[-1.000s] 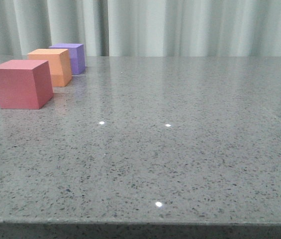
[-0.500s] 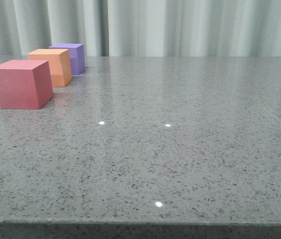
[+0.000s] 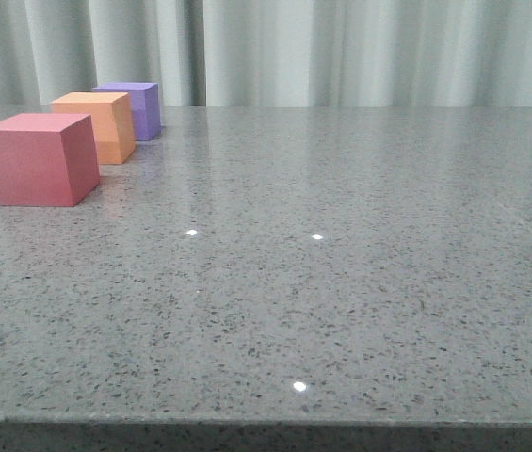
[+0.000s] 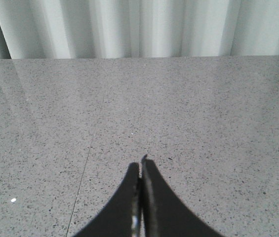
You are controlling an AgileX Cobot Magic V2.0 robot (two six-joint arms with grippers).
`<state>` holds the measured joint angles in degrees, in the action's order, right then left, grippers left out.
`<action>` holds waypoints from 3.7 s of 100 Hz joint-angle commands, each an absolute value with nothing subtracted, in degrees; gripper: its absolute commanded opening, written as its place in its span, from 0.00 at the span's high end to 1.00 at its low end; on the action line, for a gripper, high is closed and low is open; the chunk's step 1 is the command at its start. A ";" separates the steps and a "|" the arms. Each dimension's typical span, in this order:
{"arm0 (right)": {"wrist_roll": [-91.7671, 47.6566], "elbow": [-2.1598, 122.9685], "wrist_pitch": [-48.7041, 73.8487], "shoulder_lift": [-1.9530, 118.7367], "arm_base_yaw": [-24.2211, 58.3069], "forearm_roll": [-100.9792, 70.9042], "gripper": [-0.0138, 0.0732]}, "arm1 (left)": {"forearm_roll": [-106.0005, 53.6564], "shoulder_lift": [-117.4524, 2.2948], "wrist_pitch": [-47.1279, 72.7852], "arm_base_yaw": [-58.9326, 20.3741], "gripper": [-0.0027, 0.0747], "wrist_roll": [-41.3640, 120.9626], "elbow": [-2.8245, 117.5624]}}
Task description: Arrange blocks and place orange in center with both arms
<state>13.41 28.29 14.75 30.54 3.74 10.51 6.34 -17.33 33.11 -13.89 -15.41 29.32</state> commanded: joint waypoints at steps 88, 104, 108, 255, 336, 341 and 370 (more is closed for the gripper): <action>13.09 29.82 9.92 30.67 3.36 11.19 0.92 | 5.90 -1.29 0.92 -5.60 0.99 -15.41 3.25; 13.09 29.82 9.92 30.67 3.36 11.19 0.92 | 4.76 2.42 -3.89 -5.60 0.99 -15.41 -2.67; 13.09 29.82 9.84 30.67 3.36 11.19 0.92 | 4.61 2.32 -3.33 -5.60 0.99 -15.41 -2.52; 13.09 22.74 0.00 22.37 3.63 12.35 0.92 | 5.09 2.32 -2.10 -5.60 0.99 -15.41 -2.57; 13.14 -0.55 -9.40 -1.71 3.63 9.00 0.92 | 5.09 2.32 -2.10 -5.60 0.99 -15.41 -2.57; 13.14 -0.55 -9.40 -1.71 3.63 9.00 0.92 | 5.09 2.32 -2.10 -5.60 0.99 -15.41 -2.57; 13.14 -0.55 -9.40 -1.71 3.63 9.00 0.92 | 5.09 2.32 -2.10 -5.60 0.99 -15.41 -2.57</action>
<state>13.41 -1.67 -4.32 -0.57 3.74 8.91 5.37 0.24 2.44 -5.68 -15.41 -0.16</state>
